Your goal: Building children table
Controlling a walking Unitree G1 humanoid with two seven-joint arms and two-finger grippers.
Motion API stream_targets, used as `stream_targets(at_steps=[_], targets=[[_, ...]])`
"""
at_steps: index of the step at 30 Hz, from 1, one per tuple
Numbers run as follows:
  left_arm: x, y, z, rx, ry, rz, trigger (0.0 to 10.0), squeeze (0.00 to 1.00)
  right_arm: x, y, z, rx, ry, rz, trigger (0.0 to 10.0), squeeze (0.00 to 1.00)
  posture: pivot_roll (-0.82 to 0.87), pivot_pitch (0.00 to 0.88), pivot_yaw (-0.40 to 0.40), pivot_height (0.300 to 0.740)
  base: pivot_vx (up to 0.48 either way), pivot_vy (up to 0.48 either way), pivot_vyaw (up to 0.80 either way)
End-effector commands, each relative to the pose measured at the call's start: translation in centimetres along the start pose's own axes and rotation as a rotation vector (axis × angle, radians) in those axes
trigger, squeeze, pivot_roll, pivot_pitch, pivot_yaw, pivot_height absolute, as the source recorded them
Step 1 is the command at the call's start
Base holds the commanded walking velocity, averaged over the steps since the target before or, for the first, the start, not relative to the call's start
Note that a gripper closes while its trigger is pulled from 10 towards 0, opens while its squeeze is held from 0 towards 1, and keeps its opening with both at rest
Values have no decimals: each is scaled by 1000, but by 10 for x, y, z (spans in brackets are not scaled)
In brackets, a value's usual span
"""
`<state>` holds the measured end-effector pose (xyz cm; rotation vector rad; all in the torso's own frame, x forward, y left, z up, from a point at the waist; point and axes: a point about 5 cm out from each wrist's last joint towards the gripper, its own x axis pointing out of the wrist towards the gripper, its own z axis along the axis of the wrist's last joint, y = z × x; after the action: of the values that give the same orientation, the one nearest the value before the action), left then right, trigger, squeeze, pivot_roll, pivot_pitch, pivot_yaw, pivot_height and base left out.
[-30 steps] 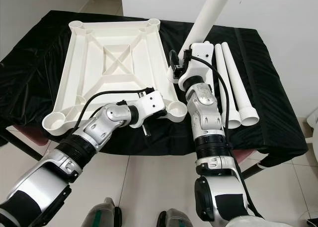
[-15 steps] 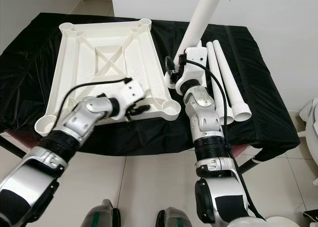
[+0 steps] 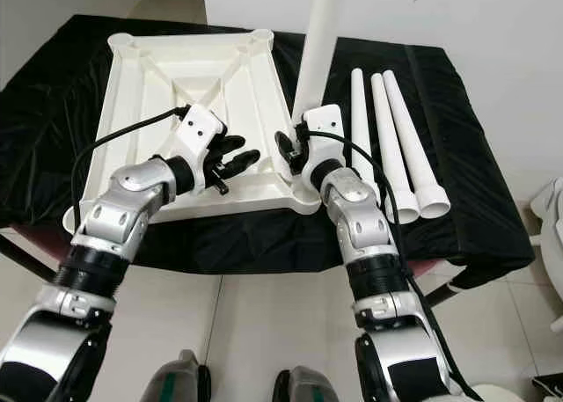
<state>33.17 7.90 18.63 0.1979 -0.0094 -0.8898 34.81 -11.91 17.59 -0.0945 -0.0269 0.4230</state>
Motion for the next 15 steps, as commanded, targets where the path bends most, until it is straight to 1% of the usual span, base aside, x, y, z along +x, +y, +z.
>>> stream_targets(at_steps=[1, 5, 6, 11, 13, 15], targets=[[-6, 13, 3, -13, -16, 279, 10000, 0, -4, -2, -2, -24, 30, 6, 10000, 0, 41, 18, -53, 740, 0, 0, 0], [-10, 12, 6, -25, -35, 296, 10000, 0, -8, -4, 0, -29, 41, 5, 10000, 0, 41, 24, -55, 740, 0, 0, 0], [-13, 10, 5, -18, -38, 297, 10000, 0, -10, -6, 1, -35, 41, 4, 10000, 0, 38, 30, -55, 740, 0, 0, 0], [-20, 1, 0, -29, -17, 298, 10000, 0, -18, -6, 2, -47, 52, 9, 10000, 0, 34, 37, -57, 740, 0, 0, 0], [-23, -3, -5, -36, 3, 293, 10000, 0, -22, -5, 1, -51, 53, 13, 10000, 0, 32, 43, -58, 740, 0, 0, 0], [-24, -4, -6, -36, 10, 294, 10000, 0, -23, -5, 1, -52, 54, 15, 10000, 0, 32, 43, -58, 740, 0, 0, 0]])
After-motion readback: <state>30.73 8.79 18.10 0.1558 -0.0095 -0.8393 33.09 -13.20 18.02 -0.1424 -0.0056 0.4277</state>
